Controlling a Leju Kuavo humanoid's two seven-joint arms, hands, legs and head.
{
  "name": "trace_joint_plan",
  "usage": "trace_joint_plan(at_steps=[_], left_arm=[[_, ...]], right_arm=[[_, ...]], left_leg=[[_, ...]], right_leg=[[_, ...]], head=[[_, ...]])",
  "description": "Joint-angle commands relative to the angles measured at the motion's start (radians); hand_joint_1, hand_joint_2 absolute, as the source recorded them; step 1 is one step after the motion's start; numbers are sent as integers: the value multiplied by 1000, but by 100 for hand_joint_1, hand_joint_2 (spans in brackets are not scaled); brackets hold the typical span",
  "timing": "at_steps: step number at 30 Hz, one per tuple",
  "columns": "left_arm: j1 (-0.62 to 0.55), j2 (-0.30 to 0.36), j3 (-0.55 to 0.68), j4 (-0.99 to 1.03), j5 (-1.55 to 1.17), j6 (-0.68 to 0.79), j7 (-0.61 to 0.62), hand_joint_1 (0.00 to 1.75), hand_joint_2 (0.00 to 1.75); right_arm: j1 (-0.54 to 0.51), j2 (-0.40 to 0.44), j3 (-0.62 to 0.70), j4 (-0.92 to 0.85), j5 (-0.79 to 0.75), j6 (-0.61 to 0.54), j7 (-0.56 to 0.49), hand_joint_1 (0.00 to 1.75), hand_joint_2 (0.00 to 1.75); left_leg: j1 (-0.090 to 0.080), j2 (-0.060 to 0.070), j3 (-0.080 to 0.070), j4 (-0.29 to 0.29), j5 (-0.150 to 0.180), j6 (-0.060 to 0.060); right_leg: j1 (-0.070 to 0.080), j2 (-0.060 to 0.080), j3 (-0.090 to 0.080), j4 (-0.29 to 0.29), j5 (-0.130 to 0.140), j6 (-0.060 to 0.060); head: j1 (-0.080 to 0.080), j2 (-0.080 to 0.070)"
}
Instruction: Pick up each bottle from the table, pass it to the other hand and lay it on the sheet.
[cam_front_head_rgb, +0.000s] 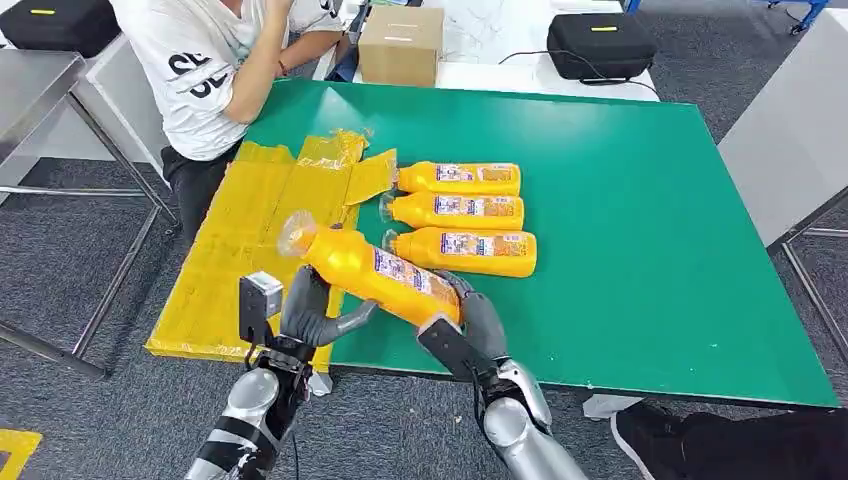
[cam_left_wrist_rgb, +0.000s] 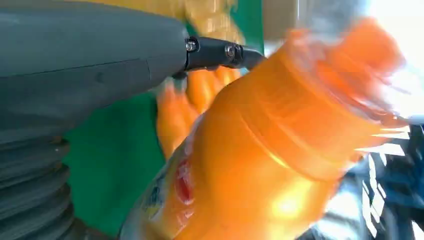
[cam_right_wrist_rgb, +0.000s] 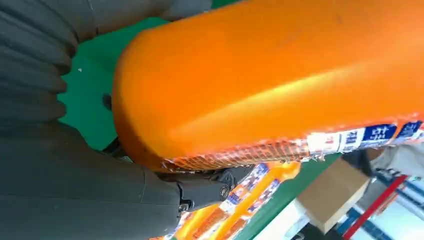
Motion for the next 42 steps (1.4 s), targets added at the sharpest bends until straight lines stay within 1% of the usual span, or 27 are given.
trace_joint_plan(at_steps=[1, 2, 4, 6, 10, 14, 15, 17, 18, 19, 21, 22, 23, 24, 25, 26, 27, 28, 29, 30, 32, 33, 34, 35, 38, 39, 42], left_arm=[[-104, -17, 6, 166, 28, 18, 11, 0, 175], [-102, -17, 5, 163, 29, 17, 10, 0, 175], [-109, -16, 6, 167, 56, -6, 18, 0, 175], [-121, -14, 3, 172, 77, -25, 25, 0, 175], [-121, -9, -13, 149, 147, -112, 59, 0, 175], [-121, -9, -13, 149, 147, -112, 59, 0, 175], [-116, -8, -14, 142, 191, -162, 73, 0, 175], [-110, -1, -4, 154, 371, -366, 135, 0, 175], [-109, 1, -3, 170, 471, -481, 174, 0, 175], [-111, 13, 0, 194, 519, -518, 193, 0, 175], [-119, 29, -24, 206, 468, -464, 156, 0, 175], [-131, 28, -29, 214, 444, -421, 149, 0, 175], [-144, 28, -38, 227, 429, -395, 154, 0, 175], [-158, 30, -48, 233, 394, -353, 146, 0, 175], [-166, 29, -52, 238, 381, -341, 141, 0, 175], [-185, 25, -57, 256, 360, -308, 143, 0, 175], [-195, 23, -62, 267, 350, -293, 145, 2, 175], [-201, 18, -56, 274, 353, -285, 146, 161, 175], [-201, 18, -56, 274, 353, -285, 146, 161, 175], [-208, 18, -64, 281, 326, -243, 132, 175, 175], [-206, 17, -64, 276, 309, -222, 121, 175, 175], [-202, 20, -69, 267, 300, -220, 117, 175, 175], [-193, 25, -73, 250, 270, -190, 106, 175, 175], [-189, 28, -78, 245, 256, -179, 103, 175, 175], [-188, 28, -77, 244, 255, -178, 103, 175, 175], [-185, 29, -76, 242, 248, -173, 101, 175, 175], [-165, 34, -65, 217, 171, -78, 73, 175, 175]], right_arm=[[-47, 9, 89, 153, 12, -12, -5, 175, 175], [-50, 7, 91, 155, 11, -9, -6, 175, 175], [-55, 6, 99, 165, 12, 1, -8, 175, 175], [-63, 11, 103, 181, 13, -8, -13, 175, 175], [-82, 11, 101, 193, 6, -15, -16, 175, 175], [-82, 11, 101, 193, 6, -15, -16, 175, 175], [-84, 7, 102, 193, 7, -19, -19, 175, 175], [-95, 4, 105, 205, -3, -9, -36, 175, 175], [-98, 3, 105, 211, -12, -1, -52, 175, 175], [-106, 3, 106, 220, -17, 4, -64, 175, 175], [-106, 6, 103, 220, -24, 7, -67, 175, 175], [-103, 8, 103, 214, -24, 5, -64, 175, 175], [-104, 9, 106, 211, -25, 10, -61, 175, 175], [-106, 12, 108, 211, -26, 9, -57, 175, 175], [-108, 13, 110, 211, -27, 11, -55, 175, 175], [-113, 16, 116, 212, -28, 12, -51, 175, 175], [-116, 18, 118, 213, -27, 11, -46, 175, 175], [-118, 21, 120, 216, -27, 13, -45, 175, 175], [-118, 21, 120, 216, -27, 13, -45, 175, 175], [-122, 24, 121, 223, -26, 10, -41, 175, 175], [-122, 23, 120, 223, -29, 6, -37, 175, 175], [-122, 22, 119, 221, -30, 3, -35, 175, 175], [-123, 23, 114, 218, -31, -7, -30, 16, 175], [-123, 22, 112, 216, -34, -4, -29, 0, 175], [-124, 20, 112, 215, -34, -2, -29, 0, 175], [-123, 20, 108, 210, -37, -4, -27, 0, 175], [-107, 16, 77, 171, -58, -24, -21, 0, 175]], left_leg=[[1, 1, 5, -1, -2, -1], [0, 1, 7, -1, -3, -1], [0, 0, 4, -1, -1, -1], [1, 0, 5, -1, -2, -1], [1, 0, 6, 0, -2, -1], [1, 0, 5, -1, -2, -1], [0, 1, 3, 0, -1, -1], [1, 1, 9, 0, -4, -1], [0, 1, 5, -1, -2, -1], [0, 1, 4, -1, -1, -1], [1, 1, 9, -1, -3, -1], [0, 1, 5, -1, -2, -1], [0, 2, 7, -1, -3, -1], [0, 1, 4, -1, -1, -1], [0, 1, 7, -1, -3, -1], [0, 1, 3, 0, -1, -1], [1, 0, 6, 0, -2, -1], [1, -1, 3, 0, -1, -1], [0, 0, 4, 0, -1, -1], [0, 1, 6, 0, -2, -1], [0, 1, 3, -1, -1, -1], [0, 2, 6, 0, -3, -1], [0, 2, 5, -1, -2, -1], [0, 2, 7, -1, -3, -1], [0, 2, 3, -1, -1, -1], [0, 2, 6, -1, -2, -1], [0, 1, 6, 0, -2, -1]], right_leg=[[1, 1, 5, -1, -1, -1], [1, 1, 7, -1, -2, -1], [0, 0, 4, -1, -1, -1], [1, -1, 5, -1, -2, -1], [1, 0, 5, 0, -3, -1], [1, 0, 4, 0, -2, -1], [0, 0, 3, 0, -1, -1], [1, 0, 8, 0, -4, -2], [0, 0, 4, -1, -2, -1], [0, 1, 3, -1, -1, -1], [1, 1, 8, -1, -3, -2], [0, 1, 5, -1, -2, -1], [0, 1, 7, 0, -3, -1], [0, 1, 4, 0, -1, -1], [1, 1, 6, 0, -2, -1], [0, 1, 3, 0, -1, -1], [1, 0, 6, 1, -2, -2], [1, -1, 3, 0, -2, -1], [1, 0, 3, 0, -2, -1], [1, 0, 6, 1, -2, -2], [0, 1, 2, 0, -1, -1], [1, 2, 5, 0, -2, -1], [0, 2, 4, 0, -1, -1], [0, 2, 7, 0, -3, -2], [0, 1, 3, 0, -1, -1], [0, 1, 5, 0, -2, -1], [0, 0, 5, 0, -2, -1]], head=[[0, 0], [0, 0], [0, 0], [0, 0], [0, 0], [0, 0], [0, 0], [0, 0], [0, 0], [0, 0], [0, 0], [0, 0], [0, 0], [0, 0], [0, 0], [0, 0], [0, 0], [0, 0], [0, 0], [0, 0], [0, 0], [0, 0], [0, 0], [0, 0], [0, 0], [0, 0], [0, 0]])
